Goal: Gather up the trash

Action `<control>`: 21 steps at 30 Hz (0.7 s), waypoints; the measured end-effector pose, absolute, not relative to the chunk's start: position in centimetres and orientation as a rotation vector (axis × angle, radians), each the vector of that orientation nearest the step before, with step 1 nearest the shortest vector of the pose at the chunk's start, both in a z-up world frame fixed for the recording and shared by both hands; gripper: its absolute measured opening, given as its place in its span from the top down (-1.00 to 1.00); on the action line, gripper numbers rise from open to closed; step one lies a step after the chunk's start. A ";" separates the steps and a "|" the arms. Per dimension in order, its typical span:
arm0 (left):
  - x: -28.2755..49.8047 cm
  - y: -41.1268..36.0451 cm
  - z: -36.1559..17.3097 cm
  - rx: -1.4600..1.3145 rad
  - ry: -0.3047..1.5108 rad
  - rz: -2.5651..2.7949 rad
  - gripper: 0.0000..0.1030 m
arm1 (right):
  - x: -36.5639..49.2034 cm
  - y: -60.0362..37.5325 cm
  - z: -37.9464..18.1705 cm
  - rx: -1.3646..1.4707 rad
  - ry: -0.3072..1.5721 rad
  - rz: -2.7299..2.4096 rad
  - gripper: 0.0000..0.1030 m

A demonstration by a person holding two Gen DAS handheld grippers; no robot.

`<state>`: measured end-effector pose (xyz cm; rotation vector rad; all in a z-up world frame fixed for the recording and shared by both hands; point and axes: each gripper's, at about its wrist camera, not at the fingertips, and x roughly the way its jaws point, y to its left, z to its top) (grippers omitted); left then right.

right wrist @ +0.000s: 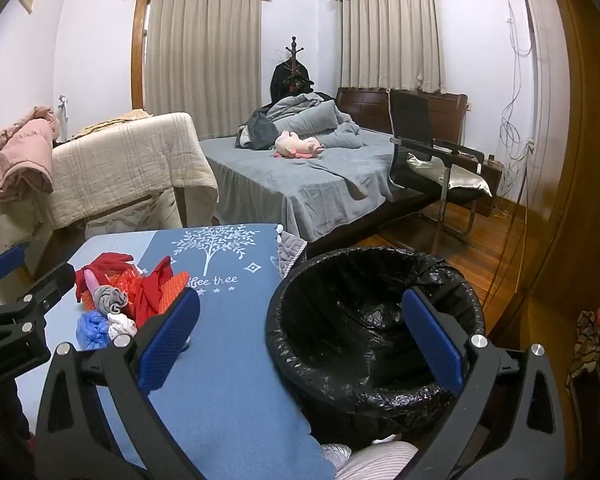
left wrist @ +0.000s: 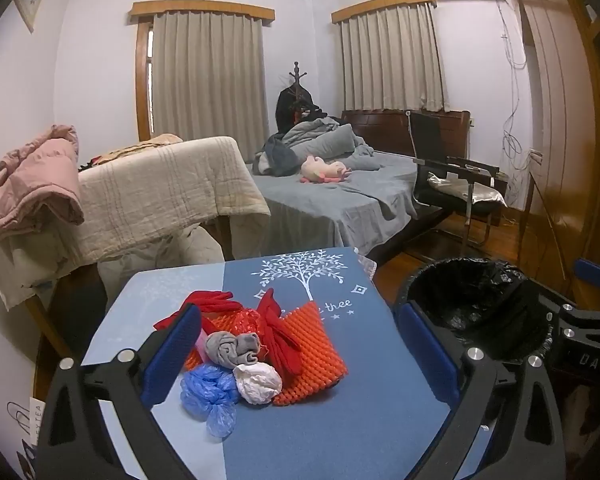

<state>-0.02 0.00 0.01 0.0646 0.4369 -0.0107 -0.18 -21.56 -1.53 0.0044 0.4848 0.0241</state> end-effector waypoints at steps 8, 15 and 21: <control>0.0 0.0 0.0 0.065 0.437 -0.011 -0.88 | -0.2 -21.5 -1.6 0.003 0.485 0.025 -0.90; 0.0 0.0 0.0 0.064 0.437 -0.010 -0.88 | -0.1 -21.4 -1.7 0.003 0.485 0.025 -0.91; 0.0 0.0 0.0 0.064 0.437 -0.011 -0.88 | -0.1 -21.3 -1.7 0.004 0.486 0.024 -0.91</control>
